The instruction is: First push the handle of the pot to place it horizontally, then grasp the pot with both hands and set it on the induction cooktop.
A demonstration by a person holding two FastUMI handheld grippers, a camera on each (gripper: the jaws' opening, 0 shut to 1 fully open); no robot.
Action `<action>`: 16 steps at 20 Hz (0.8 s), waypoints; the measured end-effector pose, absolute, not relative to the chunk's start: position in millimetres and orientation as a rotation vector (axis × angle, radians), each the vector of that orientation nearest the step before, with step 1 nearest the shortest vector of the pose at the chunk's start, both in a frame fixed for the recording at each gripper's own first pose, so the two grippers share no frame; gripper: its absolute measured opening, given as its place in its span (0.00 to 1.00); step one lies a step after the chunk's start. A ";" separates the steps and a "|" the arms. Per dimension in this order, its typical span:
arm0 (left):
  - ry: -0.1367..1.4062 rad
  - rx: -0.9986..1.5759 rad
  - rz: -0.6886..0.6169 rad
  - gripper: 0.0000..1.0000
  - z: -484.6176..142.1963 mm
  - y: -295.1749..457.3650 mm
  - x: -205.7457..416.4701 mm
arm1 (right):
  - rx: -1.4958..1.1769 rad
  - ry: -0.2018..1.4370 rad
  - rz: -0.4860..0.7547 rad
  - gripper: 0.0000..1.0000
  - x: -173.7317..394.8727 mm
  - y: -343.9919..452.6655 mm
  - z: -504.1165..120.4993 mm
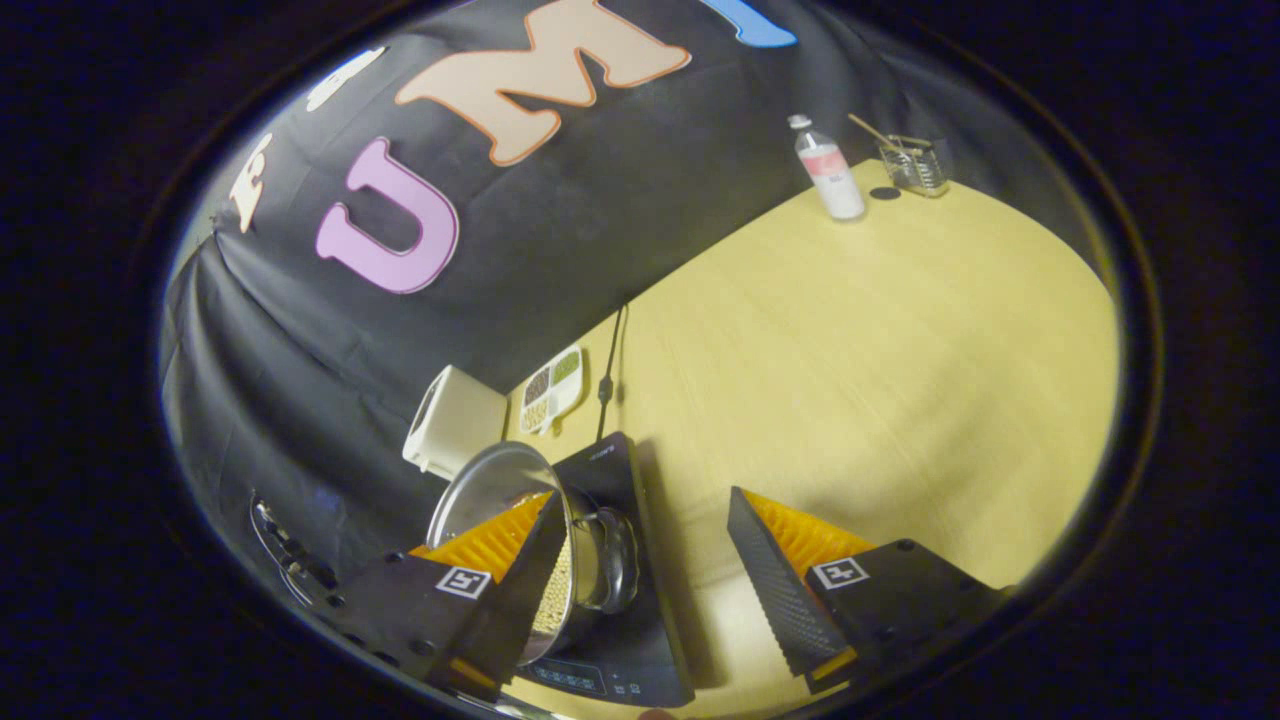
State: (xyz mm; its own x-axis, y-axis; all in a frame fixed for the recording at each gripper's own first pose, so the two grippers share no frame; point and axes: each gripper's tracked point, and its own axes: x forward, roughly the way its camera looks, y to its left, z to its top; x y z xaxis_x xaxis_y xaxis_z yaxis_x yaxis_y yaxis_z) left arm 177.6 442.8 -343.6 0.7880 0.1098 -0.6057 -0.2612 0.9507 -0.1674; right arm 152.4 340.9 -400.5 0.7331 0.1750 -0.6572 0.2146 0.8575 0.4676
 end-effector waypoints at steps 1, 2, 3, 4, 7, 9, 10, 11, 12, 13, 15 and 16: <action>0.617 -0.240 0.217 0.96 -337.3 447.1 177.6 | 0.551 0.744 -0.028 0.92 150.8 334.4 -394.0; 0.602 -0.232 0.227 0.96 -330.6 448.7 172.8 | 0.543 0.729 -0.031 0.92 149.0 328.3 -388.1; 0.590 -0.227 0.236 0.95 -322.9 449.7 169.2 | 0.533 0.719 -0.031 0.92 146.2 321.8 -381.8; 0.580 -0.224 0.245 0.96 -316.1 449.4 165.3 | 0.524 0.707 -0.030 0.92 142.9 315.0 -374.8; 0.542 -0.221 0.261 0.96 -288.5 438.3 152.8 | 0.491 0.670 -0.018 0.92 135.4 296.4 -352.5; 0.508 -0.212 0.258 0.96 -266.0 423.2 142.7 | 0.458 0.643 0.000 0.92 130.5 282.3 -335.0; 0.493 -0.206 0.259 0.96 -255.7 414.4 137.0 | 0.443 0.632 0.010 0.91 128.8 275.8 -325.7; 0.484 -0.199 0.254 0.96 -246.1 402.0 130.7 | 0.431 0.620 0.024 0.91 127.4 269.7 -315.3; 0.474 -0.191 0.250 0.96 -235.0 386.9 122.7 | 0.416 0.603 0.039 0.91 126.7 263.1 -302.9; 0.459 -0.180 0.244 0.96 -223.9 369.1 116.0 | 0.393 0.580 0.056 0.91 124.6 255.7 -288.1; 0.450 -0.147 0.234 0.96 -205.5 336.2 103.4 | 0.325 0.529 0.088 0.91 122.3 238.7 -258.0; 0.457 -0.124 0.227 0.96 -198.9 314.3 95.8 | 0.290 0.505 0.104 0.91 121.7 230.3 -243.6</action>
